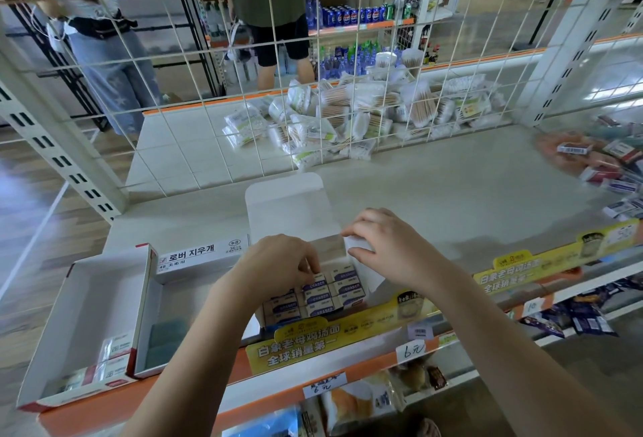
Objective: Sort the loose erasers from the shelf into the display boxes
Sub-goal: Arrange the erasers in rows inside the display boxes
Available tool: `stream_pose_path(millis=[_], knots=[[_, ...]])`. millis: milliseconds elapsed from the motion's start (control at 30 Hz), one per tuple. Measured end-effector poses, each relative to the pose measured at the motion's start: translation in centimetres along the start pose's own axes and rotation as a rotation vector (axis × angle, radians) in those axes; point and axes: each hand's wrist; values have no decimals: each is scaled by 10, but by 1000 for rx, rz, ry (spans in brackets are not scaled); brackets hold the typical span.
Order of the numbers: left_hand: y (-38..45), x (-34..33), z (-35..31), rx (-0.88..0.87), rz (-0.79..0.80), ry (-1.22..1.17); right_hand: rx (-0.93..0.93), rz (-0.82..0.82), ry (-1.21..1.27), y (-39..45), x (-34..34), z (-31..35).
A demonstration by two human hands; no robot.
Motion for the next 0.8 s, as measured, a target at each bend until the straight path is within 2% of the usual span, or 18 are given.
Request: stream_pose_path(millis=[167, 367, 600, 800], knots=[[2, 1, -4, -24, -96, 91, 22, 16, 6, -1, 8, 2], [31, 42, -41, -188, -284, 264, -21, -19, 60, -12, 46, -19], [102, 76, -144, -451, -366, 394, -313, -48, -58, -50, 89, -116], [175, 67, -257, -507, -310, 449, -522, -28, -58, -106, 118, -230]])
Point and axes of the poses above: each hand's wrist, its own y-axis towards the middle knuckle, its own x-axis out of the back of the hand, z = x × y, and after that the axes turned 4 degrees about z, right-handed
